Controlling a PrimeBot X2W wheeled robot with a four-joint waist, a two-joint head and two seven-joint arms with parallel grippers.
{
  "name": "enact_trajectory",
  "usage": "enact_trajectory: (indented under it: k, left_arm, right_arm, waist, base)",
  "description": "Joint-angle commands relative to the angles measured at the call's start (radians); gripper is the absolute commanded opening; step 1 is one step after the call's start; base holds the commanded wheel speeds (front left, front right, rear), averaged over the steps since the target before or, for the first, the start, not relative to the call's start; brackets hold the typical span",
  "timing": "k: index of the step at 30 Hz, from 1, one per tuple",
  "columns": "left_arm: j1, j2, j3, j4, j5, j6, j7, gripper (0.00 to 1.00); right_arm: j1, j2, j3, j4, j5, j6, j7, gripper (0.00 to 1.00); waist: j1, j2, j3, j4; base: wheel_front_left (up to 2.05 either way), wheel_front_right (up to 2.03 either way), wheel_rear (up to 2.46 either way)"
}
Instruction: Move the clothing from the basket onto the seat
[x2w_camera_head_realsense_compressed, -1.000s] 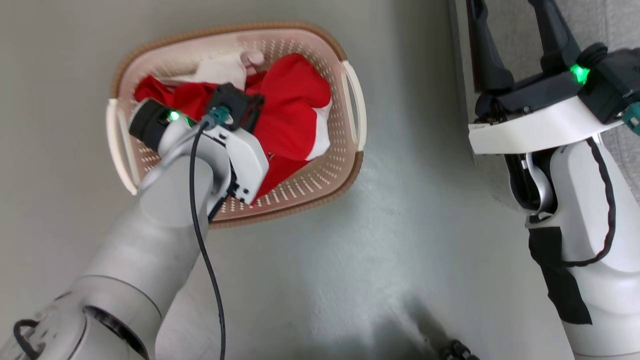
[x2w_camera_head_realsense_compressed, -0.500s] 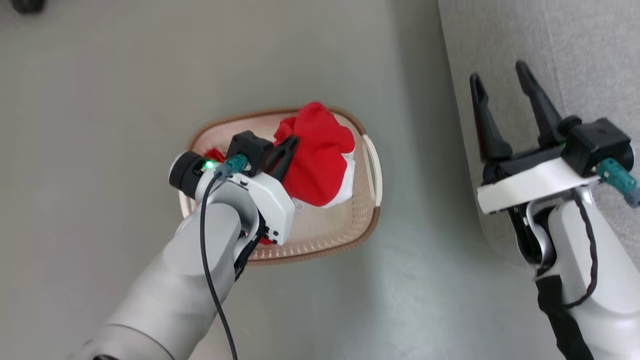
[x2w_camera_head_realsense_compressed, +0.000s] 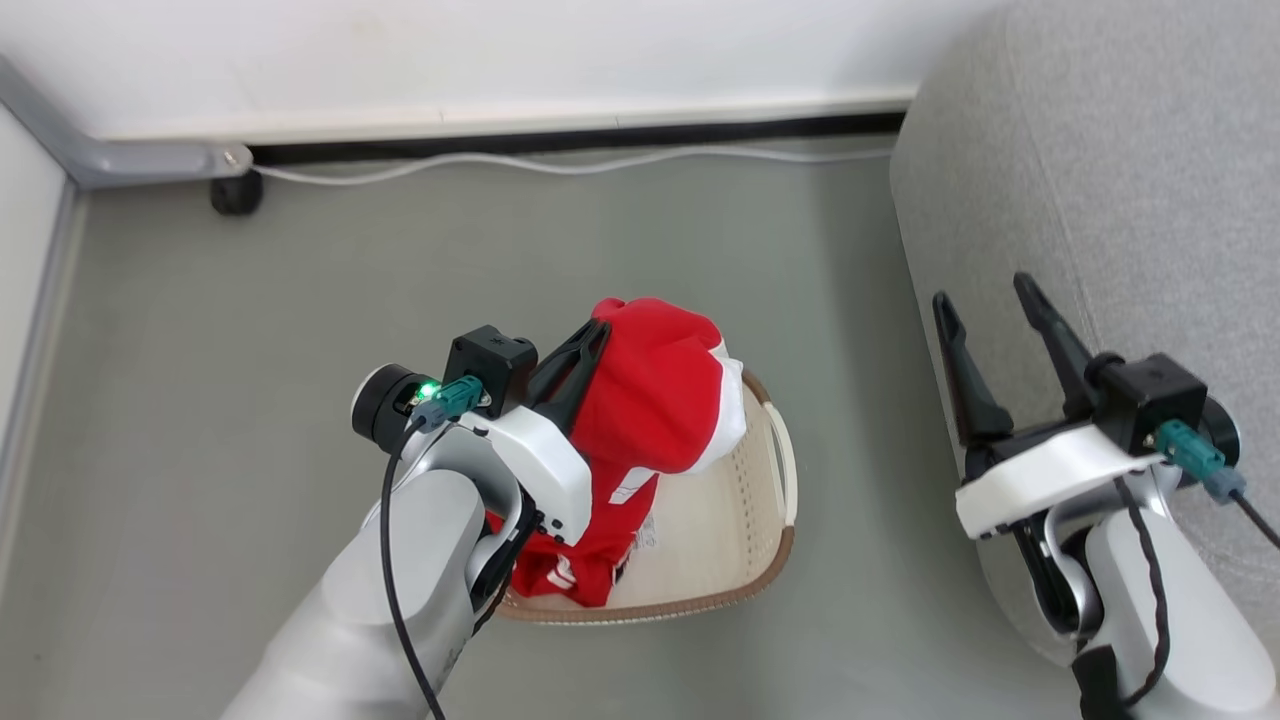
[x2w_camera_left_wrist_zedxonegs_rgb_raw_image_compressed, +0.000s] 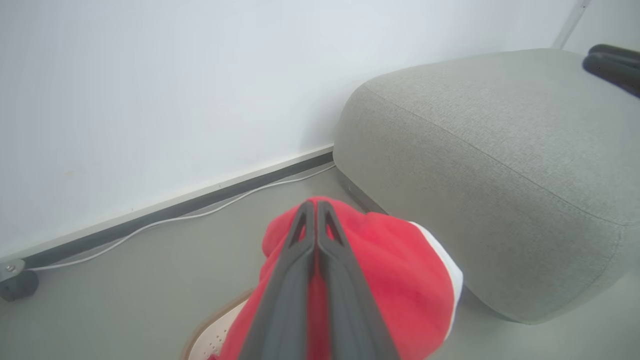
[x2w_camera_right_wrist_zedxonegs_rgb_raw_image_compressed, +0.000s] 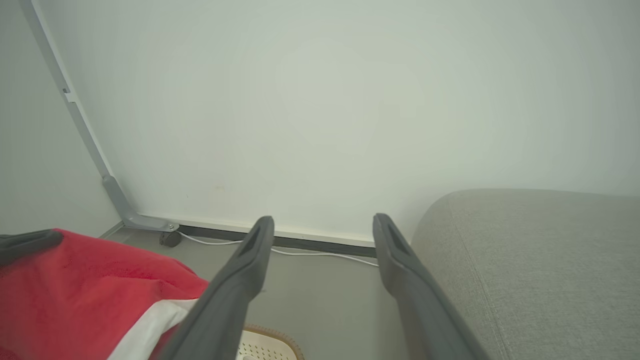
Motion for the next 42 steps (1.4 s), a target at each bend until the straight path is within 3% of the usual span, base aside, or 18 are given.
enact_trajectory:
  k: [1,12,32,42]
  left_arm:
    - [-0.003,0.024,0.038,-0.042,0.010,-0.007,-0.013,0.00]
    - [-0.037,0.054,0.056,-0.140,0.020,-0.020,-0.013,0.00]
    - [-0.169,0.111,-0.003,-0.286,-0.017,-0.024,0.046,0.00]
    - [-0.170,0.111,-0.020,-0.281,-0.027,-0.024,0.042,0.00]
  right_arm:
    - [0.025,0.002,0.014,-0.014,-0.012,0.007,-0.006,1.00]
    - [0.096,0.015,0.013,0.003,-0.014,0.007,-0.006,1.00]
    - [0.105,0.021,0.016,0.021,-0.008,0.007,-0.006,1.00]
    - [0.059,-0.016,0.169,-0.056,0.032,0.007,-0.006,1.00]
  waist:
    - [0.0000,0.0000,-0.058,0.025]
    - [0.0000,0.0000,-0.135,0.034]
    - [0.0000,0.0000,-0.147,0.024]
    - [0.0000,0.0000,-0.140,0.013]
  base:
    - [0.00,0.00,0.00]
    - [0.00,0.00,0.00]
    - [0.00,0.00,0.00]
    - [0.00,0.00,0.00]
